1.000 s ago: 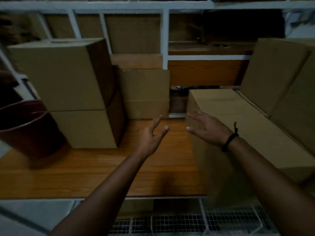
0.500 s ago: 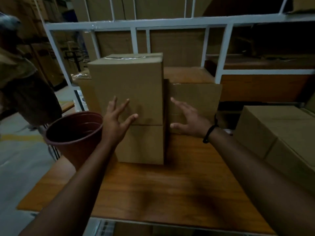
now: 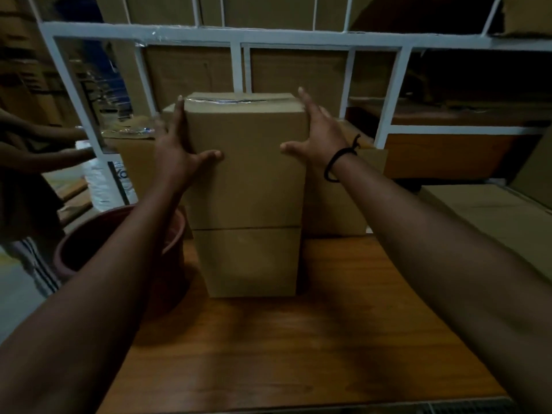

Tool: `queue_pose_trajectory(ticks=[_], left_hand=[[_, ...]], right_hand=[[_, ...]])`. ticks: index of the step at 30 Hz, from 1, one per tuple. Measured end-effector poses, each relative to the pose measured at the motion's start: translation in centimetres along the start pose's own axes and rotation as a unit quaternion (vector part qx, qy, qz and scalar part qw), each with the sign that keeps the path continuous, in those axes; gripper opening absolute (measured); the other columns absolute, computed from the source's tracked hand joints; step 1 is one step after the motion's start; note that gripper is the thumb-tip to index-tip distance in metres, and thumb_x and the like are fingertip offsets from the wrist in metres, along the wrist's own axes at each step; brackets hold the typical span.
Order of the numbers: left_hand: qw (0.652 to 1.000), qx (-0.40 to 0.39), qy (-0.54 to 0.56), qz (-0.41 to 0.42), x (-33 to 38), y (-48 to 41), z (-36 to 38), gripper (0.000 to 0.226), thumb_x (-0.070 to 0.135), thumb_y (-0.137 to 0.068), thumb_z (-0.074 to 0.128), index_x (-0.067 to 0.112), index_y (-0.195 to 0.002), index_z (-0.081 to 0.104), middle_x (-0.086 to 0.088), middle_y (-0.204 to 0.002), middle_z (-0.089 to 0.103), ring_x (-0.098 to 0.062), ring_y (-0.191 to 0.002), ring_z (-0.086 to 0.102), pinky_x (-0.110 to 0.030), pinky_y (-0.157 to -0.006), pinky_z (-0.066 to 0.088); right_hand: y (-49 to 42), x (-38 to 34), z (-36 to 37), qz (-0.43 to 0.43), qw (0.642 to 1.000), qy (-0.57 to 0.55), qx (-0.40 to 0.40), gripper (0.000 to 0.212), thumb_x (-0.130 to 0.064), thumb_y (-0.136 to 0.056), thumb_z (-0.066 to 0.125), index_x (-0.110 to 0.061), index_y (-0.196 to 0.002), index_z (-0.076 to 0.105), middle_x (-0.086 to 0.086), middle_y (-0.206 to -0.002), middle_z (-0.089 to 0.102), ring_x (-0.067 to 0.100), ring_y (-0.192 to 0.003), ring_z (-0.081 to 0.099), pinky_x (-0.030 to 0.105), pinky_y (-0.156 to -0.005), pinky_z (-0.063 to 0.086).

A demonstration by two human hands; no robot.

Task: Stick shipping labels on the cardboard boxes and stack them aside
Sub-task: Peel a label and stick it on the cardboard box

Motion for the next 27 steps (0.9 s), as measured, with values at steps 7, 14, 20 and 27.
queue_pose_trajectory(ticks=[7, 14, 20, 27], left_hand=[[1.0, 0.023, 0.0, 0.01, 1.1, 0.2, -0.1, 0.095, 0.018, -0.07, 0.085, 0.035, -0.148, 0.034, -0.013, -0.149, 0.035, -0.03, -0.135, 0.038, -0.051, -0.104, 0.045], [0.996, 0.046, 0.031, 0.074, 6.7, 2.7, 0.2, 0.087, 0.023, -0.071, 0.083, 0.03, -0.144, 0.036, -0.009, -0.148, 0.036, -0.025, -0.133, 0.039, -0.041, -0.101, 0.047], [0.989, 0.028, 0.075, 0.121, 15.1, 7.0, 3.5, 0.087, 0.029, -0.071, 0.083, 0.031, -0.145, 0.036, -0.01, -0.148, 0.035, -0.025, -0.133, 0.039, -0.046, -0.099, 0.05], [0.988, -0.01, 0.087, 0.128, 23.6, 16.0, 9.5, 0.087, 0.032, -0.074, 0.082, 0.032, -0.146, 0.034, -0.012, -0.149, 0.035, -0.025, -0.13, 0.042, -0.028, -0.092, 0.044]], right_hand=[[0.3, 0.4, -0.2, 0.027, 0.997, -0.075, -0.006, 0.088, -0.021, -0.075, 0.08, -0.034, -0.147, 0.031, 0.006, -0.144, 0.042, 0.021, -0.127, 0.047, 0.023, -0.081, 0.043], [3.5, 0.3, -7.3, -0.018, 0.996, -0.077, 0.042, 0.083, -0.015, -0.075, 0.08, -0.027, -0.144, 0.035, 0.007, -0.145, 0.041, 0.019, -0.125, 0.046, 0.025, -0.088, 0.048], [9.1, 4.7, -16.2, -0.017, 0.993, -0.065, 0.099, 0.082, -0.014, -0.073, 0.081, -0.025, -0.142, 0.038, 0.007, -0.145, 0.038, 0.023, -0.13, 0.043, 0.042, -0.1, 0.049], [17.6, 12.3, -26.0, 0.019, 0.991, -0.04, 0.129, 0.083, -0.019, -0.068, 0.086, -0.03, -0.138, 0.044, 0.003, -0.139, 0.046, 0.018, -0.123, 0.047, 0.044, -0.096, 0.052]])
Point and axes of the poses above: each hand's wrist, its own y-axis away from the middle knuckle, its own z-axis out of the palm, x = y × z, the point moved 8 cm from there along -y, towards the middle knuckle
